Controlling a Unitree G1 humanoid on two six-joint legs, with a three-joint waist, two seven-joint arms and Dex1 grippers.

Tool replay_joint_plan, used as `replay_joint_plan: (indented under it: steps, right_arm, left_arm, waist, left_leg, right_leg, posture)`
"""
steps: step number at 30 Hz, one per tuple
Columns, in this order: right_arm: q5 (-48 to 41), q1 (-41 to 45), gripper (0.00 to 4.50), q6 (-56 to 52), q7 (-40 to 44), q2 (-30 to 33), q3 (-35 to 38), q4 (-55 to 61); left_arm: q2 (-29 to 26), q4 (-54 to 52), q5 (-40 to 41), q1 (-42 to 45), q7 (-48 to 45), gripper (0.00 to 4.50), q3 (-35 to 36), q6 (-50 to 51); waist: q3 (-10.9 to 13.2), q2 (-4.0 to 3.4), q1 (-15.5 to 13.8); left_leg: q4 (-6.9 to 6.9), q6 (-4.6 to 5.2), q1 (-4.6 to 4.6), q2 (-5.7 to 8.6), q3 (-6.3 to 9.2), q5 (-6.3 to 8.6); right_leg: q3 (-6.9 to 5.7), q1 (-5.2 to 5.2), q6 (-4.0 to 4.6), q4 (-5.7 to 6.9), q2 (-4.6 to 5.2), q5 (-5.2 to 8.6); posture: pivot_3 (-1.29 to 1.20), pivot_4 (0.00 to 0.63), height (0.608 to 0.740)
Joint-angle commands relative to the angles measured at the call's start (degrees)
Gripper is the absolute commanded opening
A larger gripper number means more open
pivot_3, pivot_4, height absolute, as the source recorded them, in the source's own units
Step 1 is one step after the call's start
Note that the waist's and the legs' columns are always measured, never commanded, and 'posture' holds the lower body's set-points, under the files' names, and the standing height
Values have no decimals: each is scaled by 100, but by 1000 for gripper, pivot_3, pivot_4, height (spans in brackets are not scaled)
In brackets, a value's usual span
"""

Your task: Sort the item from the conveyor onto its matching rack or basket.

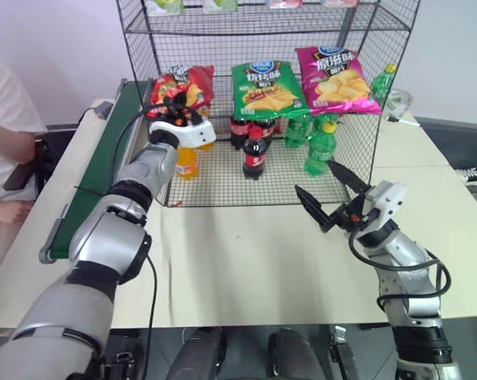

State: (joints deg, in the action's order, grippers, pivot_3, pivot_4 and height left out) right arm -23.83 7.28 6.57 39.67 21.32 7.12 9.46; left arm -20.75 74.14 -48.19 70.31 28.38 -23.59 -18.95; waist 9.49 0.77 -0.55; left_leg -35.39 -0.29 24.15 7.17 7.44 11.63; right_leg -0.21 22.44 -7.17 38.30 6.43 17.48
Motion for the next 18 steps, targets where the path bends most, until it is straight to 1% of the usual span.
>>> replay_joint_plan:
  steps: [1,3,5,8,12,15,18]
  right_arm:
    - [-33,82,4500,113,2,-24,-1,228]
    - [-29,75,4500,114,-2,-35,-10,220]
    - [-5,60,4500,125,10,-41,-40,219]
    - [36,63,4500,130,29,-40,-91,202]
    - [11,69,4500,118,23,-30,-85,199]
    - [4,70,4500,105,31,-15,-81,195]
    - [-11,76,4500,91,38,-2,-71,195]
  left_arm:
    - [-23,-63,189,194,-74,38,-22,-249]
    - [-36,-64,210,209,-108,38,-61,-337]
    - [-43,-60,90,248,62,38,-175,-123]
    - [-84,-21,187,266,26,38,-143,-41]
    - [-192,-6,481,263,-185,38,51,-170]
    - [-282,-39,550,284,-172,836,60,-234]
    - [-351,-129,612,279,-201,2313,27,-462]
  waist:
    - [0,0,2]
    - [0,0,6]
    - [0,0,9]
    - [0,0,18]
    - [0,0,33]
    - [0,0,38]
    - [0,0,38]
  left_leg:
    - [0,0,0,0,0,0]
    - [-1,0,0,0,0,0]
    - [-1,0,0,0,0,0]
    - [-2,0,1,0,0,0]
    - [-2,0,1,0,0,0]
    - [-2,-1,4,0,0,-1]
    - [-2,-1,4,-1,0,-1]
  right_leg:
    - [0,0,0,0,0,0]
    - [0,1,0,1,0,0]
    - [0,1,0,2,0,0]
    - [0,1,0,2,0,0]
    - [0,4,0,4,0,0]
    - [0,7,0,5,-1,0]
    - [0,8,0,6,-1,0]
  posture:
    - [0,150,740]
    - [0,150,740]
    - [0,150,740]
    - [0,150,740]
    - [0,150,740]
    - [0,150,740]
    - [0,150,740]
